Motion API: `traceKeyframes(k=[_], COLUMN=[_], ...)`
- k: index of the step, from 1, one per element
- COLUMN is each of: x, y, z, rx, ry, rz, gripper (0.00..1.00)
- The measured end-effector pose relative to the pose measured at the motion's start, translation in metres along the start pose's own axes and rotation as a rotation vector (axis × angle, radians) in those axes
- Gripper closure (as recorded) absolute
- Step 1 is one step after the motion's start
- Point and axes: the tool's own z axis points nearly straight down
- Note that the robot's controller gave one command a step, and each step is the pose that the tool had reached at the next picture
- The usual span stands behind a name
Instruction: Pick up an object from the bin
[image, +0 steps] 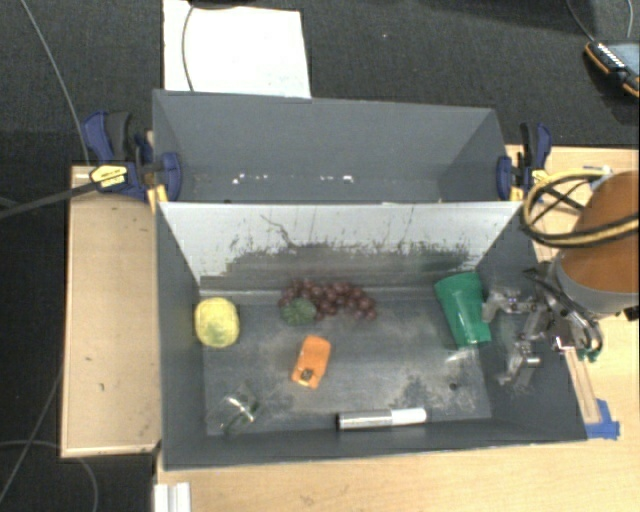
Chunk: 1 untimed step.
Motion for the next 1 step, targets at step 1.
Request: traceKeyframes(k=[1], x=[-0.0017], y=[0.0006], z=[-0.0046], rx=[0.002], ry=[-0.008], rz=[-0.008], gripper=[0.00])
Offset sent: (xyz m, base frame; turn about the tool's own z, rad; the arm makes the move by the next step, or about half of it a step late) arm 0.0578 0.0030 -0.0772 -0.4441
